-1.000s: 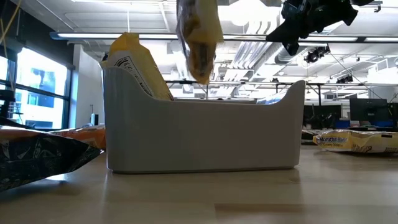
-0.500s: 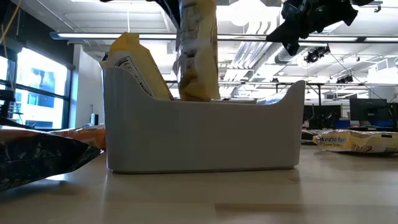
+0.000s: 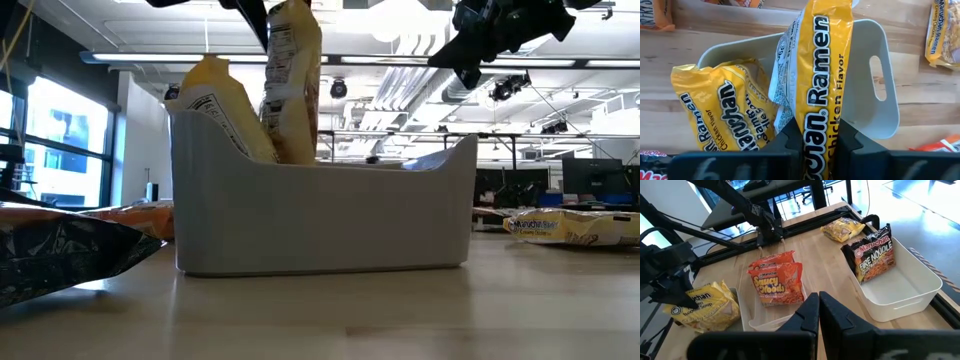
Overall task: Sort Maruchan noodles
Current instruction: Put the yellow noodle pack into the gray bin
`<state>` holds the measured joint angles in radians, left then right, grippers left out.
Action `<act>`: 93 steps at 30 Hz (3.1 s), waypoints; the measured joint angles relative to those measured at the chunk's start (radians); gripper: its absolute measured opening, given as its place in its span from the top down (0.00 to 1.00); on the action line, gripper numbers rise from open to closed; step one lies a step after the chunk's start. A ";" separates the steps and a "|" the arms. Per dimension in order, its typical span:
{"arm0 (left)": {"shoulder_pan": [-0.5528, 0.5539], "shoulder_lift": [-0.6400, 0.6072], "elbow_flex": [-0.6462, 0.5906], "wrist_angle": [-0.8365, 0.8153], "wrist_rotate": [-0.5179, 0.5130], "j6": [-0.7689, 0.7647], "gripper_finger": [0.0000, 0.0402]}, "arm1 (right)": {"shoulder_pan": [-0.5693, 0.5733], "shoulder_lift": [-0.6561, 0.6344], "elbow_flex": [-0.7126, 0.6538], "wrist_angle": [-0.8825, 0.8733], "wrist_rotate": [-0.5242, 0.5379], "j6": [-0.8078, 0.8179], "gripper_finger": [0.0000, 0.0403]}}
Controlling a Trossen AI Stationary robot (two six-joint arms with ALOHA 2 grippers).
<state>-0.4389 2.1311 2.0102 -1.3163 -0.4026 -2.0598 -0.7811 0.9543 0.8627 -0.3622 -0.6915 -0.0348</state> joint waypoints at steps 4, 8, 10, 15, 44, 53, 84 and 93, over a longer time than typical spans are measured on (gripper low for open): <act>0.000 0.000 0.000 -0.006 -0.001 0.002 0.91 | 0.000 0.000 0.000 0.000 0.000 -0.011 1.00; 0.001 0.000 0.000 -0.006 -0.002 -0.019 0.91 | 0.000 0.000 0.000 0.000 0.000 -0.018 1.00; 0.001 0.000 0.000 -0.005 -0.002 -0.040 0.91 | 0.000 0.000 0.000 0.000 0.000 -0.018 1.00; 0.001 0.030 -0.001 0.027 0.005 -0.056 0.91 | 0.000 0.000 0.000 0.000 0.000 -0.018 1.00; 0.003 0.082 -0.001 -0.023 0.191 -0.164 0.91 | 0.000 0.000 0.000 0.000 0.000 -0.026 1.00; 0.003 0.082 -0.001 -0.033 0.221 -0.110 0.86 | 0.000 0.000 0.000 0.000 0.000 -0.026 1.00; -0.002 0.069 0.001 -0.030 0.342 0.048 0.74 | 0.000 0.000 0.000 0.000 0.003 -0.026 1.00; -0.004 0.039 0.002 -0.053 0.340 0.100 0.74 | 0.000 0.000 0.000 0.000 0.011 -0.033 1.00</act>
<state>-0.4431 2.1696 2.0117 -1.3693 -0.0631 -1.9594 -0.7808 0.9546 0.8627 -0.3618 -0.6807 -0.0681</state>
